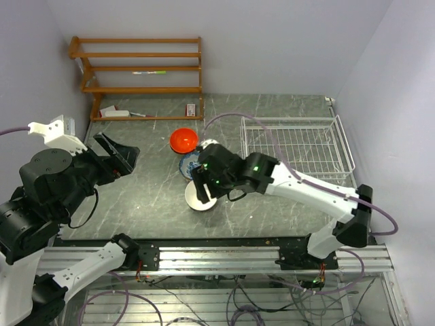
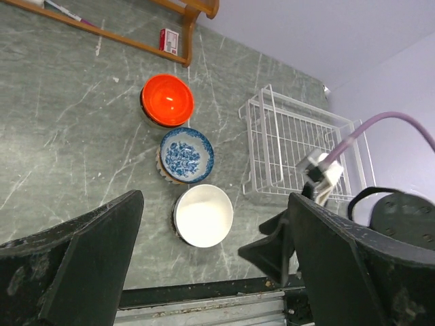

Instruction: Load the bowls into the dish rack

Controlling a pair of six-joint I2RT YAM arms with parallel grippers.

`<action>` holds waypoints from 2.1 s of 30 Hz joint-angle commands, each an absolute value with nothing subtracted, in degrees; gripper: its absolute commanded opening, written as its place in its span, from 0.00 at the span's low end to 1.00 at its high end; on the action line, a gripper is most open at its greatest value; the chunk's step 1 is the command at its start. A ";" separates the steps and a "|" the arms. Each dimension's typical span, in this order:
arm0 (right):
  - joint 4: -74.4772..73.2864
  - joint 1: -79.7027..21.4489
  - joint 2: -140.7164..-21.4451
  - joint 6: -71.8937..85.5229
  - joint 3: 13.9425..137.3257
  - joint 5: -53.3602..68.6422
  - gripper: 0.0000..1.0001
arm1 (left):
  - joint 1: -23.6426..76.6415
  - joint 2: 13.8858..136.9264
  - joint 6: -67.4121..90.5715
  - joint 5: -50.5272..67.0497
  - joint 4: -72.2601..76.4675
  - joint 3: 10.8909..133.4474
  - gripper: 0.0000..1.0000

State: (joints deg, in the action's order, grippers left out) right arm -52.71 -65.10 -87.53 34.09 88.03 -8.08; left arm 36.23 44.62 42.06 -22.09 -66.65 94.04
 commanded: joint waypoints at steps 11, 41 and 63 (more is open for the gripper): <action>-47.20 -67.66 -104.18 32.74 94.58 -7.36 0.54 | 36.47 44.54 42.87 -24.69 -71.01 96.58 0.99; -50.71 -68.72 -119.19 29.36 98.09 -12.72 0.28 | 36.43 46.61 38.49 -25.84 -69.39 95.19 0.99; -49.36 -68.58 -106.67 28.31 104.56 -5.48 0.00 | 36.47 44.73 39.02 -27.33 -71.28 96.62 0.99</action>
